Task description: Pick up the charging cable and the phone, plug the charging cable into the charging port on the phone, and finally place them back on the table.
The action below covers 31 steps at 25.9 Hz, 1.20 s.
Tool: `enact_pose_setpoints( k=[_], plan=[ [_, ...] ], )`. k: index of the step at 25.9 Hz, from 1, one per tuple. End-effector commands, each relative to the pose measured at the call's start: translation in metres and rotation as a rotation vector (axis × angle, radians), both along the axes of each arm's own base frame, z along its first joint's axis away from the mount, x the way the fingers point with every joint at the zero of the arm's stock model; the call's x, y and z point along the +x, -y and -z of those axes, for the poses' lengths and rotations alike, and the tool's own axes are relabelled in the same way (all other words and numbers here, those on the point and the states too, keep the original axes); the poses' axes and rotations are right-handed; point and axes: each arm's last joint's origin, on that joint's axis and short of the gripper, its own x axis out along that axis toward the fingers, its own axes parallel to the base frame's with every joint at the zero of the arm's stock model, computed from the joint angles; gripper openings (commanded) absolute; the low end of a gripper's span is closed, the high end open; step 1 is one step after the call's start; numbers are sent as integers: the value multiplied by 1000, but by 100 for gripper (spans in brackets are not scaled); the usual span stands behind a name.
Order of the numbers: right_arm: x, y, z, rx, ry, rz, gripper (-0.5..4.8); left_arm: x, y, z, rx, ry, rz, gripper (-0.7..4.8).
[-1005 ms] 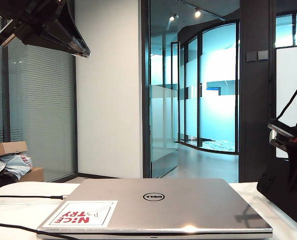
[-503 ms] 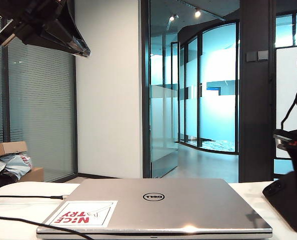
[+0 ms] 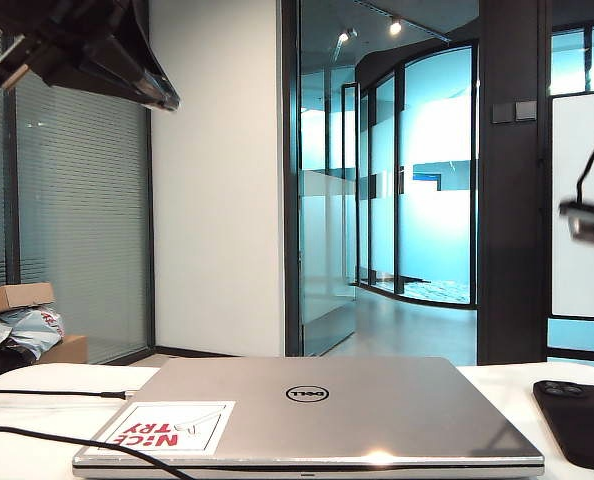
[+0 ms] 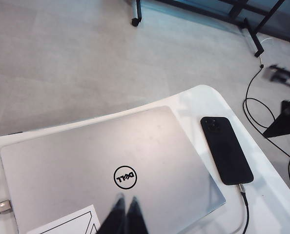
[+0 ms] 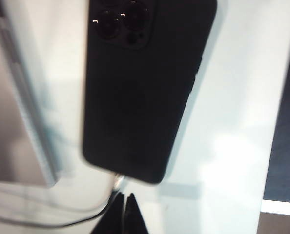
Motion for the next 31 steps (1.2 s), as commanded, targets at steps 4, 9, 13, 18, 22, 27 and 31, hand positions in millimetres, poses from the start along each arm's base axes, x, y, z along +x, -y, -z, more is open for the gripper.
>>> enact_pose_setpoints(
  k=[4, 9, 13, 18, 22, 27, 31],
  plan=[
    [-27, -22, -61, 4, 195, -76, -7, -12, -8, -12, 0, 49, 13, -6],
    [-58, -49, -104, 10, 567, -173, -7, -26, -16, -13, 9, 35, 14, -6],
    [-86, -57, -113, 25, 794, -211, -7, -35, -21, -7, 8, 37, 14, -6],
    [-117, -51, -122, -48, 853, -171, -7, -49, -30, 4, 48, 85, 39, -6],
    [-131, -49, -122, -68, 895, -165, -7, -59, -36, 13, 38, 107, 39, -6],
    [-149, -46, -93, -65, 984, -156, -4, -74, -45, 39, 21, 136, 38, -6],
    [-159, -45, -75, -66, 924, -159, -3, -81, -49, 68, -1, 175, 36, -6]
  ],
)
